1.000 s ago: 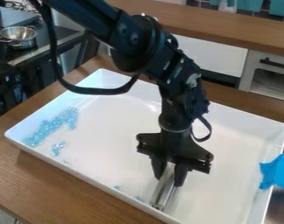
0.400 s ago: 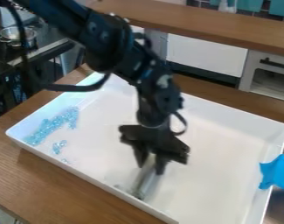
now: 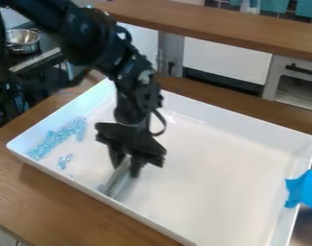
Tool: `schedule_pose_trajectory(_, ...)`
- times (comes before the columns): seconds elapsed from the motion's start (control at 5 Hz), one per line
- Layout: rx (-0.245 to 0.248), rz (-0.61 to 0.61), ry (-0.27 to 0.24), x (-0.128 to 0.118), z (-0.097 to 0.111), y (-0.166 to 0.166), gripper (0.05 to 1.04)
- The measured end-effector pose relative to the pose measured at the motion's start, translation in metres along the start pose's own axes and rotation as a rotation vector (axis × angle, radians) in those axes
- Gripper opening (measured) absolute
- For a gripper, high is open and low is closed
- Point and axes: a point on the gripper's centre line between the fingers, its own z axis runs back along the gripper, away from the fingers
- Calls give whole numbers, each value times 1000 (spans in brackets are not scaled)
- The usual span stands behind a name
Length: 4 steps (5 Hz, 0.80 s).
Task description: Sweep into pile
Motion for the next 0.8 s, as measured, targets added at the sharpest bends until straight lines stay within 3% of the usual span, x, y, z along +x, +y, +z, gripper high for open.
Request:
schedule_pose_trajectory(0.4, 51, 24, -4, 2, -8, 42, 370)
schedule_pose_trajectory(0.8, 135, 11, -5, 2, -11, 83, 370)
